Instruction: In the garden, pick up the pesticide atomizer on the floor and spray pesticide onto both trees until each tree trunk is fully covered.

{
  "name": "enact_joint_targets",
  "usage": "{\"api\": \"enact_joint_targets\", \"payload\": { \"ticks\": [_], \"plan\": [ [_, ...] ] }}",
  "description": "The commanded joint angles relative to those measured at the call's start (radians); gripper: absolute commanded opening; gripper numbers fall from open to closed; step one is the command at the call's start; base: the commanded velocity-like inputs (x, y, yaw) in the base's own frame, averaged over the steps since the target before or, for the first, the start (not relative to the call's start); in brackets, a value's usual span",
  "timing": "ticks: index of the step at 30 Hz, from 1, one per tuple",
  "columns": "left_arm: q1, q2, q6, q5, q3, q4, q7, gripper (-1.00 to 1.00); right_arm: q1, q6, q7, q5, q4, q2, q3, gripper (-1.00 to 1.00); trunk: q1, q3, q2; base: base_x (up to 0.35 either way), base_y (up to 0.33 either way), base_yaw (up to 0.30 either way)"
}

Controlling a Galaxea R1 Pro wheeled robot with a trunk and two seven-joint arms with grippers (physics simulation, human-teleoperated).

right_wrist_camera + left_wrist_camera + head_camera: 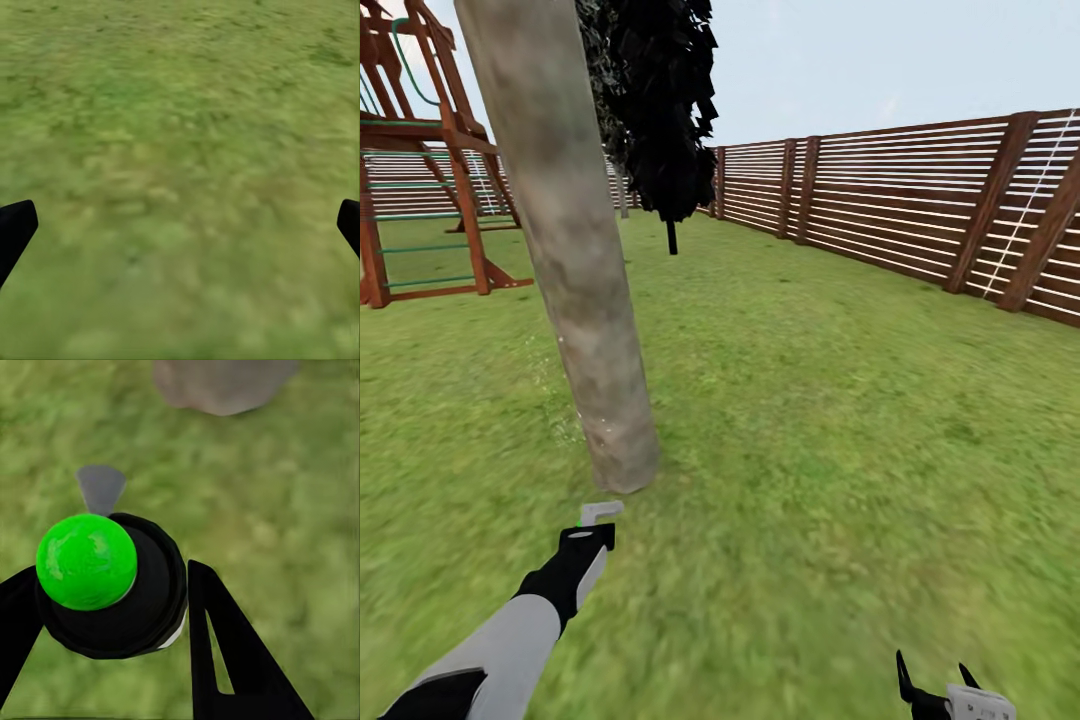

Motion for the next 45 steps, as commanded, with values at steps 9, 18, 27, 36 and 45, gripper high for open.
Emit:
{"api": "enact_joint_targets", "payload": {
  "ticks": [9, 18, 27, 36, 45],
  "plan": [
    [-0.09, -0.05, 0.03, -0.002, 0.0, -0.024, -0.004, -1.0, 0.0, -0.001, 0.0, -0.001, 0.0, 0.0, -0.001, 1.0, 0.0, 0.0, 0.0, 0.001, 0.0, 0.025],
    [-0.121, 0.023, 0.107, -0.001, 0.0, -0.065, -0.04, -1.0, 0.0, -0.001, 0.0, -0.001, 0.0, 0.0, -0.001, 1.0, 0.0, 0.0, 0.0, 0.0, 0.0, 0.0],
    [-0.115, 0.003, 0.111, -0.003, -0.012, -0.088, -0.054, -1.0, 0.0, -0.001, 0.0, 0.0, 0.0, 0.0, -0.001, 1.0, 0.0, 0.0, 0.0, 0.0, 0.0, 0.136],
    [-0.113, -0.016, 0.109, -0.008, -0.016, -0.07, -0.074, -1.0, 0.0, -0.001, 0.0, 0.0, 0.0, 0.0, -0.001, 1.0, 0.0, 0.0, 0.0, 0.0, 0.0, 0.057],
    [-0.108, 0.048, 0.192, -0.012, -0.046, -0.07, -0.22, -1.0, 0.0, -0.001, 0.0, 0.0, 0.0, 0.0, -0.001, 1.0, 0.0, 0.0, 0.0, 0.005, 0.0, 0.0]
  ]
}}
